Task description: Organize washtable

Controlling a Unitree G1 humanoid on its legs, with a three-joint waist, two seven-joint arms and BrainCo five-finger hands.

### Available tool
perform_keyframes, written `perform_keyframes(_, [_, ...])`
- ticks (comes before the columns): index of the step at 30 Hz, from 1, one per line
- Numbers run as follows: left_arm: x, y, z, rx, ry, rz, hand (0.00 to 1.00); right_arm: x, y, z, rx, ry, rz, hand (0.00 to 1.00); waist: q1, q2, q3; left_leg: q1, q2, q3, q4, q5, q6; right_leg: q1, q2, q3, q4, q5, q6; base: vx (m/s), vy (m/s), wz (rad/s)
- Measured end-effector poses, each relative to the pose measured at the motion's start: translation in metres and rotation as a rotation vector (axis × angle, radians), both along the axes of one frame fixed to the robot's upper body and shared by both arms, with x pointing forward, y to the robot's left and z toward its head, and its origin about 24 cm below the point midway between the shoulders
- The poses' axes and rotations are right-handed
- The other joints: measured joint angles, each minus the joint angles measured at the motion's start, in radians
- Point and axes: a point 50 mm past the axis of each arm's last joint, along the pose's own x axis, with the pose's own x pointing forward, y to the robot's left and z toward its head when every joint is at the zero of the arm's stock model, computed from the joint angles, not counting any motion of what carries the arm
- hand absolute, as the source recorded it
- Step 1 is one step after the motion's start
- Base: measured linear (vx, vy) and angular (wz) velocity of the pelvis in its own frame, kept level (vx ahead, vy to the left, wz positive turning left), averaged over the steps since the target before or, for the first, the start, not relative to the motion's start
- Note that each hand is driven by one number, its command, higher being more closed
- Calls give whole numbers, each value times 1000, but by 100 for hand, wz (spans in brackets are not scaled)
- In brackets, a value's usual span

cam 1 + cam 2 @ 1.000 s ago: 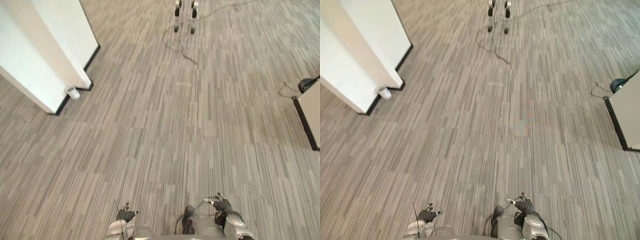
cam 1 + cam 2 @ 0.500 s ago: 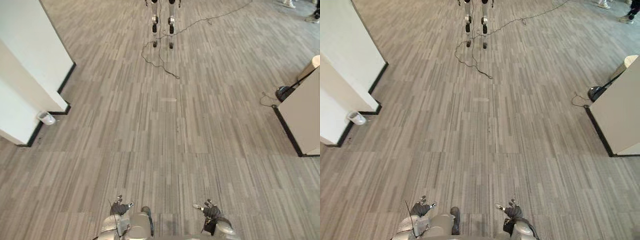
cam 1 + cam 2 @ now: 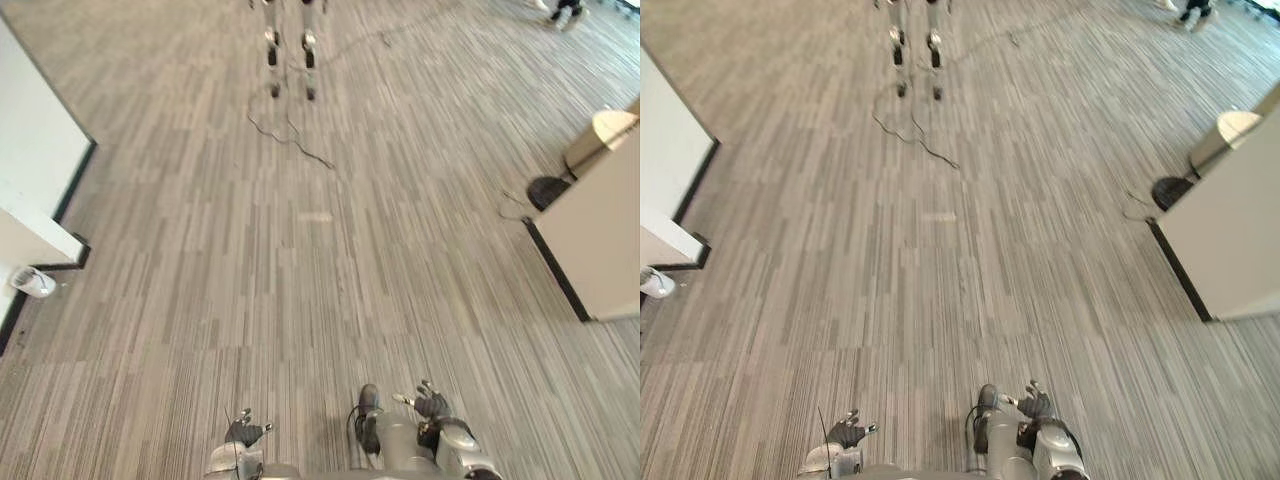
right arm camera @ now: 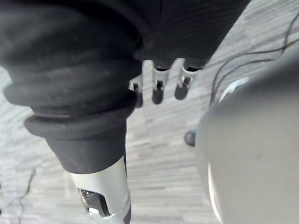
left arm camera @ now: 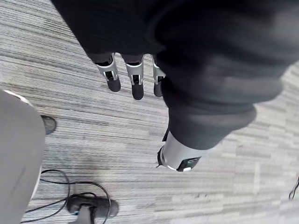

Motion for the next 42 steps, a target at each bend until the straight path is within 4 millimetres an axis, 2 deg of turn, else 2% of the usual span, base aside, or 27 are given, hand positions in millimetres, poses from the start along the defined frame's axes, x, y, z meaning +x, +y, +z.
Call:
perform_keyframes(1, [0,-3,0,-10,-3,10,0,0,0,0,1,1,-8,0,-1,9,-5,-24,8,-10,53,5,-8,7,-1,-15,4,-21,-5,482,-200,28])
perform_keyframes(3, [2,-9,1,-46,-22,91,0,3,-2,2,0,-19,-11,0,-4,55,-2,-169,70,-20,440,68,-54,95,32,-32,-30,-83,-11,524,-246,13])
perform_keyframes(4, [-1,-9,1,-51,-26,116,0,0,-1,2,1,-19,-11,0,0,61,3,-254,123,-14,662,123,-72,168,61,-20,-71,-100,-28,475,-166,-12])
perform_keyframes(7, [1,-4,4,-35,-52,114,0,-4,10,0,23,-11,-2,0,5,50,6,-356,188,45,887,103,-47,319,83,5,-141,-130,-47,434,-138,-20])
perform_keyframes(10, [9,-1,7,-21,-84,98,0,-7,19,-2,54,-2,-16,0,29,23,8,-441,183,135,686,43,-31,418,65,24,-222,-130,-44,356,-66,-33])
perform_keyframes(11, [12,1,9,-13,-97,89,0,-7,20,-2,58,-4,-19,0,35,7,14,-455,130,131,433,42,-32,440,37,32,-233,-144,-17,354,44,-17])
perform_keyframes(13, [13,2,10,-9,-103,88,0,-7,19,-2,56,-4,-26,0,35,0,19,-467,77,106,229,71,-35,465,15,32,-238,-163,12,327,105,-4])
perform_keyframes(14, [11,-1,9,-10,-96,81,0,-13,16,-4,52,9,-35,0,37,11,13,-462,48,69,100,159,-25,477,15,32,-239,-184,43,288,194,-12])
perform_keyframes(15, [9,-3,8,-14,-92,80,0,-16,14,-4,46,17,-37,0,49,26,5,-463,45,39,81,257,6,492,22,40,-237,-210,66,362,264,-19])
perform_keyframes(16, [14,1,10,-4,-105,83,0,-17,15,-6,47,27,-38,0,52,6,4,-451,27,28,109,279,36,518,-4,52,-228,-237,85,303,228,-20])
perform_keyframes(17, [14,4,10,4,-107,82,0,-18,19,-6,56,30,-39,0,55,-15,-2,-439,13,41,92,271,45,514,-23,54,-213,-243,95,305,199,-21])
perform_keyframes(18, [12,13,11,26,-104,80,0,-18,25,-7,73,31,-39,0,61,-59,-14,-415,-23,70,62,249,51,500,-66,64,-180,-265,107,280,164,-25])
perform_keyframes(19, [11,16,11,34,-99,83,0,-18,29,-7,84,31,-37,0,57,-76,-22,-407,-45,84,62,220,65,484,-93,67,-137,-270,115,280,170,-29])
perform_keyframes(20, [10,16,10,32,-97,83,0,-19,31,-7,88,32,-34,0,57,-75,-20,-393,-51,93,59,207,71,472,-106,71,-94,-270,116,312,235,-37])
perform_keyframes(23, [6,13,8,26,-68,64,0,-14,28,-5,74,12,-11,0,48,-59,-10,-287,-87,124,13,164,101,267,-162,135,397,-227,146,249,233,-28])
perform_keyframes(24, [6,14,6,29,-53,52,0,-13,28,-4,75,5,-10,0,47,-59,-5,-238,-104,114,10,136,109,187,-180,156,590,-251,140,234,184,24])
perform_keyframes(26, [5,14,6,31,-48,46,0,-14,28,-4,76,8,-9,0,50,-64,-8,-193,-112,100,-10,121,112,154,-188,129,626,-287,128,238,119,38])
perform_keyframes(28, [6,14,6,30,-49,45,0,-13,28,-4,75,4,-9,0,48,-62,-7,-155,-112,74,-43,111,116,122,-190,80,541,-317,110,263,62,39])
perform_keyframes(30, [9,9,6,20,-54,48,0,-7,23,-3,63,-6,-4,0,45,-41,0,-136,-94,47,-60,99,124,67,-142,86,382,-322,108,355,-5,13])
perform_keyframes(31, [8,4,5,7,-49,47,0,-2,17,-1,47,-14,2,0,39,-16,5,-130,-64,42,-60,85,115,39,-87,102,245,-310,105,388,-37,14])
perform_keyframes(32, [2,5,3,5,-34,57,0,-1,15,-1,42,-13,1,0,27,-12,6,-108,-58,34,-71,84,95,37,-51,119,99,-257,96,354,-47,25])
perform_keyframes(35, [-3,11,2,11,-20,90,0,-7,14,-3,46,1,-21,0,24,-42,-6,-49,-83,16,-81,50,44,41,-40,118,-30,-99,62,423,-137,46])
perform_keyframes(36, [-4,5,1,-3,-14,98,0,-9,11,-3,39,7,-24,0,20,-29,-15,-15,-68,-19,-79,18,33,50,-30,126,17,-40,59,507,-197,51])
perform_keyframes(38, [-8,-4,-1,-33,-7,106,0,-9,6,-3,27,8,-24,0,22,10,-34,-29,-36,-52,-21,14,22,55,-16,83,57,-114,39,540,-239,51])
perform_keyframes(39, [-6,-6,0,-36,-14,107,0,-9,6,-3,27,7,-22,0,19,17,-35,-80,-24,-62,95,9,15,77,-14,65,53,-141,30,550,-315,58])
perform_keyframes(41, [-4,-4,1,-41,-29,144,0,-8,6,-2,26,0,-22,0,13,23,-31,-214,32,-56,435,22,-18,160,16,32,3,-166,12,434,-253,39])
perform_keyframes(42, [-1,-3,3,-40,-48,156,0,-12,6,-3,25,8,-28,0,26,32,-24,-294,89,-49,663,48,-60,236,47,27,-35,-179,-8,395,-169,6])
